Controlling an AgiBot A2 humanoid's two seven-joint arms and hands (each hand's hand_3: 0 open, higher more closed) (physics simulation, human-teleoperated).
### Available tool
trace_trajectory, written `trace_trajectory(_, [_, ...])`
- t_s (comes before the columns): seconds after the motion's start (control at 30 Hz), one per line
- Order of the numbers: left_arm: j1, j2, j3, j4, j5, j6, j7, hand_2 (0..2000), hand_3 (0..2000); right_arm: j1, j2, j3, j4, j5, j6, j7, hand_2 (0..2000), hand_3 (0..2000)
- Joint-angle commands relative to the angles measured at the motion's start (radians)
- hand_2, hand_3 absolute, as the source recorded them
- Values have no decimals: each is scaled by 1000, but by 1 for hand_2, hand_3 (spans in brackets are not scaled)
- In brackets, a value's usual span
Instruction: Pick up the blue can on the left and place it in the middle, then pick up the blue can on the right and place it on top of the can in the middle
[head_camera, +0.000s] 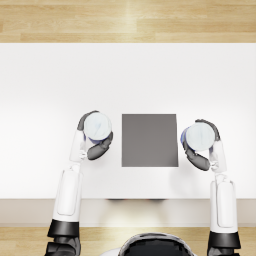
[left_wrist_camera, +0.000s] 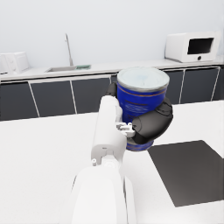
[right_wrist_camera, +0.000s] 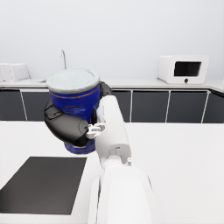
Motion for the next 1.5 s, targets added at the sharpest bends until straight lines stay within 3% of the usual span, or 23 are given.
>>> trace_trajectory(0.03, [38,19,82,-26,-44,-1,0,2000,1520,32,-6,25,55,0,-1,0,2000,1520])
trace_trajectory(0.43, [98,95,276,129,-155,-4,-6,2000,1520,59,-30,67,116,0,9,1,2000,1520])
trace_trajectory(0.53, [95,105,314,188,-156,-5,-71,2000,1520,66,-36,72,127,0,4,1,2000,1520])
trace_trajectory(0.67, [109,129,362,296,-157,-5,-230,2000,1520,71,-44,85,136,0,-1,0,2000,1520])
trace_trajectory(0.8, [129,157,369,404,-157,-11,-293,2000,1520,68,-49,87,155,0,-3,0,2000,1520])
trace_trajectory(1.03, [139,187,381,490,-157,-11,-313,2000,1520,85,-64,98,169,0,-5,0,2000,1520])
trace_trajectory(1.43, [105,203,357,498,-157,-16,-324,2000,1520,126,-93,130,138,0,-4,0,2000,1520])
trace_trajectory(1.47, [100,203,356,496,-157,-15,-329,639,1193,129,-96,136,139,0,-4,0,2000,1520])
trace_trajectory(1.5, [91,200,355,483,-157,0,-332,0,867,137,-101,149,133,0,-4,0,2000,1520])
